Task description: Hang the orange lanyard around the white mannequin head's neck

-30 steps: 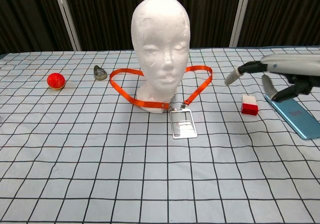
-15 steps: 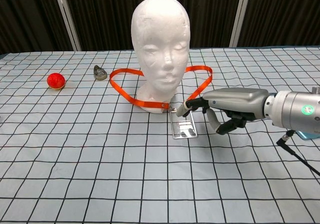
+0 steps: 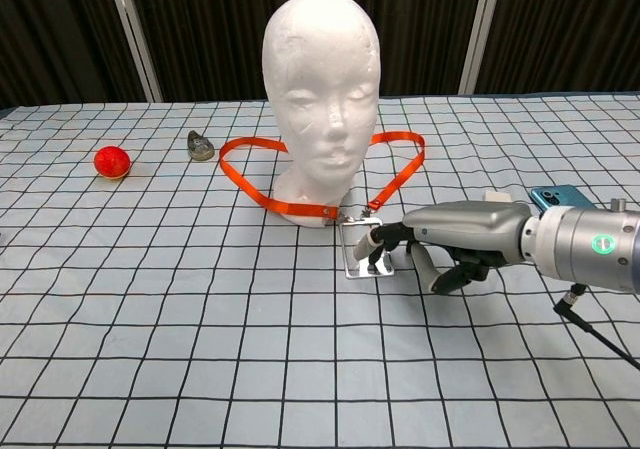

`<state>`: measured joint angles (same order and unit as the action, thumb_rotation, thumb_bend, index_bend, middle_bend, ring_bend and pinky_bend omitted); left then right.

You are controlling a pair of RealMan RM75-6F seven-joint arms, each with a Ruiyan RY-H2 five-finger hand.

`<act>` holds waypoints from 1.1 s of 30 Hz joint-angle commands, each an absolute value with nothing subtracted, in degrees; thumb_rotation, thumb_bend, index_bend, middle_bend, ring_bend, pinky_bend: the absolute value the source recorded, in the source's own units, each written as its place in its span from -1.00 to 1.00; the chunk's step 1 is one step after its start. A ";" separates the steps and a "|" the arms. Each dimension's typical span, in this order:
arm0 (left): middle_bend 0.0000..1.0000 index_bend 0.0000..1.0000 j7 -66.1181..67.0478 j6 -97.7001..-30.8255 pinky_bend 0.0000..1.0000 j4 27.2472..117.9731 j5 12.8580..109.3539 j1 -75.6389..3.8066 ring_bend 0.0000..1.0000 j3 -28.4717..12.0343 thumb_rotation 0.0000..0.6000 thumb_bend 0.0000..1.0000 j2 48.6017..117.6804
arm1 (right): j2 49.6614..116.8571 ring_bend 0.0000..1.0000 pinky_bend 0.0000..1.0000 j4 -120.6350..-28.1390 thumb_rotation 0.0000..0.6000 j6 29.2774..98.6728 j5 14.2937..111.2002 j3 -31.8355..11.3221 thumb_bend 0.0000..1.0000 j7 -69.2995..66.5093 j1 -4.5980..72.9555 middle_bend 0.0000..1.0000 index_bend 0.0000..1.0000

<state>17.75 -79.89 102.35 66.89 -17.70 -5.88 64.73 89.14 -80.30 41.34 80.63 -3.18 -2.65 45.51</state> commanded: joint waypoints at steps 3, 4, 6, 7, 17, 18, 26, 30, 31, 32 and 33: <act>-1.00 -1.00 17.76 -79.60 -1.00 102.47 67.08 -17.53 -1.00 -6.06 1.00 -1.00 64.81 | 88.55 -0.63 -0.55 -81.55 1.00 40.86 80.74 -2.54 1.00 -2.92 45.59 -0.56 -0.59; -1.00 -1.00 17.72 -79.53 -1.00 102.48 67.12 -17.50 -1.00 -6.11 1.00 -1.00 64.82 | 88.40 -0.63 -0.54 -81.75 1.00 40.77 80.84 -2.35 1.00 -2.94 45.59 -0.56 -0.59; -1.00 -1.00 17.68 -79.41 -1.00 102.49 67.21 -17.44 -1.00 -6.19 1.00 -1.00 64.82 | 88.10 -0.63 -0.54 -82.13 1.00 40.48 80.94 -2.01 1.00 -3.05 45.62 -0.56 -0.59; -1.00 -1.00 17.69 -79.38 -1.00 102.49 67.23 -17.42 -1.00 -6.22 1.00 -1.00 64.81 | 87.98 -0.63 -0.54 -82.26 1.00 40.35 80.96 -1.92 1.00 -3.12 45.66 -0.56 -0.59; -1.00 -1.00 18.02 -78.98 -1.00 102.46 67.37 -17.13 -1.00 -6.55 1.00 -1.00 64.99 | 85.22 -0.62 -0.53 -86.27 1.00 39.27 83.22 -0.12 1.00 -5.87 46.00 -0.54 -0.56; -1.00 -1.00 18.07 -78.97 -1.00 102.47 67.38 -17.10 -1.00 -6.57 1.00 -1.00 65.02 | 84.99 -0.62 -0.53 -86.68 1.00 39.31 83.54 0.03 1.00 -6.03 46.04 -0.54 -0.56; -1.00 -1.00 18.63 -78.86 -1.00 102.57 67.47 -16.94 -1.00 -6.75 1.00 -1.00 65.27 | 82.88 -0.62 -0.53 -90.35 1.00 39.00 85.62 1.55 1.00 -6.82 46.38 -0.53 -0.56; -1.00 -1.00 18.59 -78.92 -1.00 102.69 67.49 -16.78 -1.00 -6.89 1.00 -1.00 65.21 | 82.06 -0.62 -0.53 -91.74 1.00 39.02 86.51 2.36 1.00 -7.04 46.38 -0.53 -0.55; -1.00 -1.00 18.55 -78.94 -1.00 102.68 67.45 -16.73 -1.00 -6.96 1.00 -1.00 65.18 | 81.85 -0.62 -0.53 -92.10 1.00 39.05 86.72 2.57 1.00 -7.12 46.37 -0.53 -0.55; -1.00 -1.00 18.53 -78.98 -1.00 102.67 67.41 -16.68 -1.00 -7.03 1.00 -1.00 65.15 | 81.64 -0.62 -0.53 -92.46 1.00 39.07 86.93 2.78 1.00 -7.21 46.36 -0.53 -0.55; -1.00 -1.00 18.48 -78.99 -1.00 102.69 67.38 -16.64 -1.00 -7.09 1.00 -1.00 65.12 | 81.42 -0.62 -0.53 -92.81 1.00 39.10 87.15 2.99 1.00 -7.27 46.35 -0.53 -0.55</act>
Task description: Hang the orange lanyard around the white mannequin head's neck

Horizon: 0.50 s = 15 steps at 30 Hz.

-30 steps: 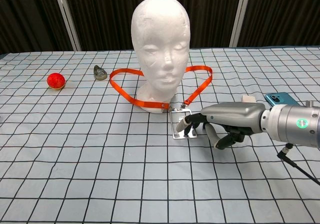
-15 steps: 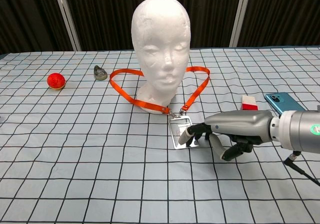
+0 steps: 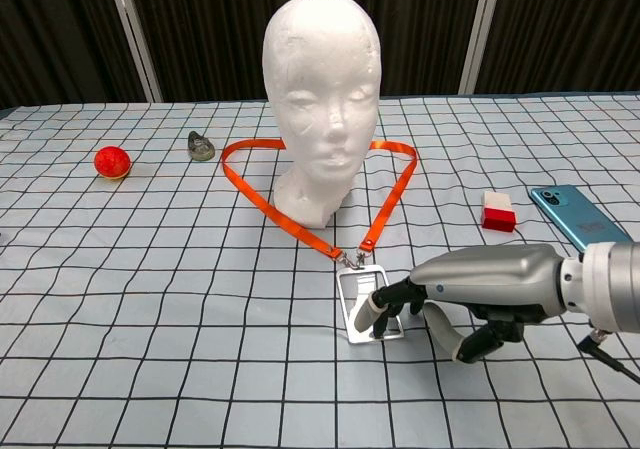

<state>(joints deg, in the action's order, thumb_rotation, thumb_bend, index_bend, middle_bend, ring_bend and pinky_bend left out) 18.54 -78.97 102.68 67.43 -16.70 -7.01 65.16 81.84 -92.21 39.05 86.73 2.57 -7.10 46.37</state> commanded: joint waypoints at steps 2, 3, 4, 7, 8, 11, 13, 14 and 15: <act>-1.00 -1.00 18.33 -78.92 -1.00 102.78 67.29 -16.57 -1.00 -7.19 1.00 -1.00 65.04 | 80.97 -0.62 -0.53 -93.48 1.00 39.18 87.66 3.43 1.00 -7.30 46.32 -0.53 -0.55; -1.00 -1.00 18.30 -78.87 -1.00 102.80 67.28 -16.54 -1.00 -7.21 1.00 -1.00 65.00 | 80.75 -0.62 -0.53 -93.77 1.00 39.21 87.90 3.67 1.00 -7.30 46.30 -0.53 -0.55; -1.00 -1.00 18.32 -78.83 -1.00 102.83 67.29 -16.53 -1.00 -7.23 1.00 -1.00 64.98 | 80.55 -0.62 -0.53 -94.05 1.00 39.23 88.14 3.90 1.00 -7.31 46.29 -0.53 -0.55; -1.00 -1.00 18.46 -78.81 -1.00 102.91 67.49 -16.46 -1.00 -7.20 1.00 -1.00 64.99 | 79.78 -0.62 -0.53 -95.19 1.00 39.42 89.04 4.75 1.00 -7.39 46.19 -0.53 -0.55; -1.00 -1.00 18.47 -78.78 -1.00 102.91 67.51 -16.45 -1.00 -7.20 1.00 -1.00 65.00 | 79.64 -0.62 -0.53 -95.42 1.00 39.48 89.23 4.91 1.00 -7.42 46.16 -0.53 -0.55; -1.00 -1.00 18.59 -78.68 -1.00 102.90 67.50 -16.42 -1.00 -7.22 1.00 -1.00 65.05 | 79.07 -0.62 -0.52 -96.54 1.00 40.00 90.31 5.85 1.00 -7.59 45.86 -0.53 -0.55; -1.00 -1.00 18.64 -78.63 -1.00 102.92 67.46 -16.40 -1.00 -7.26 1.00 -1.00 65.09 | 78.85 -0.62 -0.52 -97.06 1.00 40.27 90.94 6.44 1.00 -7.76 45.67 -0.53 -0.55; -1.00 -1.00 18.69 -78.61 -1.00 102.92 67.44 -16.39 -1.00 -7.28 1.00 -1.00 65.11 | 78.71 -0.62 -0.52 -97.38 1.00 40.43 91.42 6.85 1.00 -7.78 45.57 -0.53 -0.55; -1.00 -1.00 18.80 -78.59 -1.00 102.94 67.41 -16.37 -1.00 -7.28 1.00 -1.00 65.15 | 78.56 -0.62 -0.52 -97.68 1.00 40.65 91.98 7.29 1.00 -7.82 45.46 -0.53 -0.55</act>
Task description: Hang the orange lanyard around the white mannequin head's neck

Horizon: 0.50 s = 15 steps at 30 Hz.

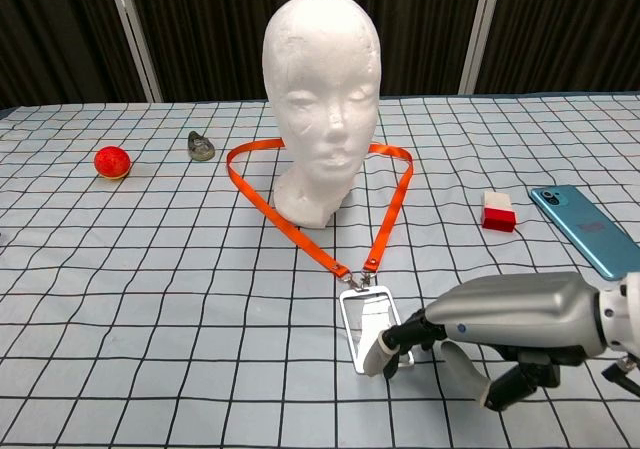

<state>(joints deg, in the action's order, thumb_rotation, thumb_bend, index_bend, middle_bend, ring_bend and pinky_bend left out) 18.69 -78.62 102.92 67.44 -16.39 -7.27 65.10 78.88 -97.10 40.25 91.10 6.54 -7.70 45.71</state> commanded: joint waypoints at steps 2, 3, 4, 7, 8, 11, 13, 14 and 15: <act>-1.00 -1.00 18.92 -78.55 -1.00 102.99 67.46 -16.35 -1.00 -7.27 1.00 -1.00 65.22 | 78.38 -0.62 -0.52 -98.13 1.00 41.01 92.83 7.93 1.00 -7.97 45.31 -0.53 -0.55; -1.00 -1.00 19.00 -78.57 -1.00 103.02 67.52 -16.33 -1.00 -7.25 1.00 -1.00 65.25 | 78.27 -0.62 -0.52 -98.54 1.00 41.15 93.38 8.37 1.00 -7.99 45.24 -0.53 -0.55; -1.00 -1.00 19.04 -78.59 -1.00 103.06 67.55 -16.30 -1.00 -7.24 1.00 -1.00 65.28 | 78.07 -0.62 -0.52 -98.95 1.00 41.40 93.99 8.84 1.00 -7.93 45.12 -0.53 -0.55; -1.00 -1.00 19.20 -78.59 -1.00 103.11 67.54 -16.24 -1.00 -7.25 1.00 -1.00 65.34 | 77.69 -0.62 -0.52 -99.57 1.00 42.32 95.48 9.68 1.00 -7.66 44.85 -0.53 -0.55; -1.00 -1.00 19.21 -78.60 -1.00 103.12 67.59 -16.23 -1.00 -7.26 1.00 -1.00 65.34 | 77.51 -0.62 -0.52 -99.75 1.00 42.79 95.88 9.80 1.00 -7.60 44.74 -0.53 -0.55; -1.00 -1.00 19.25 -78.67 -1.00 103.15 67.68 -16.15 -1.00 -7.28 1.00 -1.00 65.34 | 76.81 -0.62 -0.52 -100.31 1.00 44.04 96.64 9.90 1.00 -7.85 44.53 -0.53 -0.55; -1.00 -1.00 19.10 -78.65 -1.00 103.18 67.71 -16.08 -1.00 -7.31 1.00 -1.00 65.28 | 75.66 -0.62 -0.52 -101.10 1.00 45.63 97.41 9.86 1.00 -8.17 44.26 -0.53 -0.55; -1.00 -1.00 19.03 -78.65 -1.00 103.15 67.72 -16.04 -1.00 -7.33 1.00 -1.00 65.25 | 74.96 -0.62 -0.52 -101.50 1.00 46.50 97.79 9.85 1.00 -8.32 44.09 -0.53 -0.55; -1.00 -1.00 18.94 -78.67 -1.00 103.11 67.74 -15.99 -1.00 -7.35 1.00 -1.00 65.21 | 73.88 -0.62 -0.52 -102.02 1.00 47.85 98.31 9.82 1.00 -8.53 43.78 -0.53 -0.55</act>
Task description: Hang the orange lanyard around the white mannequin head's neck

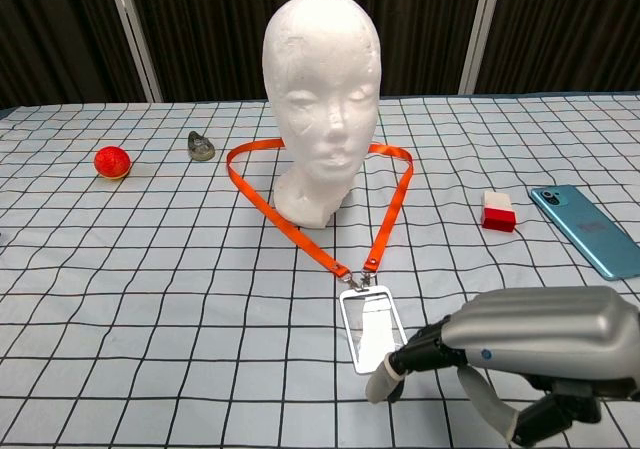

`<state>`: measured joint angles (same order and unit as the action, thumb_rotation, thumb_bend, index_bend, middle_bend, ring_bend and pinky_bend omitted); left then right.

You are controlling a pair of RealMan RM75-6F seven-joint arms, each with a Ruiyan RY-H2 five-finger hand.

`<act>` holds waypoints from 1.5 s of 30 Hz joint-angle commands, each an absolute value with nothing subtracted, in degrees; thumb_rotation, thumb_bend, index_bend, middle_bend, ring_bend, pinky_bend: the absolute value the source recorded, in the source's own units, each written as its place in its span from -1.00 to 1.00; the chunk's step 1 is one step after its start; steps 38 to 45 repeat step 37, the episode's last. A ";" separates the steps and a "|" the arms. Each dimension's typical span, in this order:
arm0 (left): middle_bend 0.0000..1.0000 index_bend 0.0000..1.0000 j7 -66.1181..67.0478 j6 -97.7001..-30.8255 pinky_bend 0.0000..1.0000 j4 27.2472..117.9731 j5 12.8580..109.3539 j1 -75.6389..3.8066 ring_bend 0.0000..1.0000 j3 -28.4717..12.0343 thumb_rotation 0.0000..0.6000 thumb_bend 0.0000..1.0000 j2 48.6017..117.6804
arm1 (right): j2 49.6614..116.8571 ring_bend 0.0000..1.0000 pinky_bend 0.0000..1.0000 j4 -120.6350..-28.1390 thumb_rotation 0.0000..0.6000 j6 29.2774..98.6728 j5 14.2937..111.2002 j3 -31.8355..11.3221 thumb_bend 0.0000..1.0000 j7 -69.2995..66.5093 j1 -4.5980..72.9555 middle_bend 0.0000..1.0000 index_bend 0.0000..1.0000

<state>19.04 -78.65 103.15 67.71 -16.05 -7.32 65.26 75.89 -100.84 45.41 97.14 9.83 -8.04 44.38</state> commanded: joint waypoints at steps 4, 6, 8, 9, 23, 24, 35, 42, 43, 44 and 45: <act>-1.00 -1.00 18.47 -78.87 -1.00 103.13 68.06 -15.67 -1.00 -7.28 1.00 -1.00 64.90 | 68.74 -0.62 -0.52 -103.32 1.00 54.77 100.97 9.97 1.00 -8.25 41.62 -0.53 -0.55; -1.00 -1.00 18.21 -79.09 -1.00 103.16 68.37 -15.45 -1.00 -7.18 1.00 -1.00 64.74 | 66.67 -0.62 -0.52 -103.23 1.00 58.30 102.36 10.09 1.00 -7.51 40.27 -0.53 -0.55; -1.00 -1.00 17.95 -79.35 -1.00 103.20 68.78 -15.20 -1.00 -7.03 1.00 -1.00 64.57 | 64.74 -0.62 -0.52 -102.84 1.00 62.15 103.59 10.15 1.00 -6.59 38.61 -0.53 -0.55; -1.00 -1.00 17.78 -79.49 -1.00 103.24 69.07 -15.03 -1.00 -6.90 1.00 -1.00 64.46 | 63.66 -0.62 -0.52 -102.55 1.00 64.51 104.19 10.16 1.00 -6.12 37.52 -0.54 -0.55; -1.00 -1.00 14.74 -83.77 -1.00 102.84 74.73 -10.97 -1.00 -4.13 1.00 -1.00 63.14 | 59.66 -0.86 -0.91 -91.78 1.00 92.24 99.20 4.77 -0.21 -3.53 20.73 -0.77 -0.61; -1.00 -1.00 14.60 -84.32 -1.00 102.59 75.31 -10.64 -1.00 -3.98 1.00 -1.00 63.26 | 60.21 -0.91 -0.95 -90.91 1.00 93.38 98.41 4.30 -0.41 -3.44 19.73 -0.81 -0.65; -1.00 -1.00 10.69 -87.64 -1.00 100.89 80.52 -7.71 -1.00 -2.23 1.00 -1.00 63.08 | 63.52 -1.00 -1.00 -90.97 1.00 92.66 86.78 2.08 -1.00 -2.11 12.25 -1.00 -1.00; -1.00 -1.00 10.33 -87.79 -1.00 100.87 80.83 -7.46 -1.00 -2.21 1.00 -1.00 62.94 | 63.98 -1.00 -1.00 -90.69 1.00 92.77 86.59 1.61 -1.00 -1.02 11.81 -1.00 -1.00; -1.00 -1.00 10.33 -87.79 -1.00 100.87 80.83 -7.46 -1.00 -2.21 1.00 -1.00 62.94 | 63.98 -1.00 -1.00 -90.69 1.00 92.77 86.59 1.61 -1.00 -1.02 11.81 -1.00 -1.00; -1.00 -1.00 10.33 -87.79 -1.00 100.87 80.83 -7.46 -1.00 -2.21 1.00 -1.00 62.94 | 63.98 -1.00 -1.00 -90.69 1.00 92.77 86.59 1.61 -1.00 -1.02 11.81 -1.00 -1.00; -1.00 -1.00 10.33 -87.79 -1.00 100.87 80.83 -7.46 -1.00 -2.21 1.00 -1.00 62.94 | 63.98 -1.00 -1.00 -90.69 1.00 92.77 86.59 1.61 -1.00 -1.02 11.81 -1.00 -1.00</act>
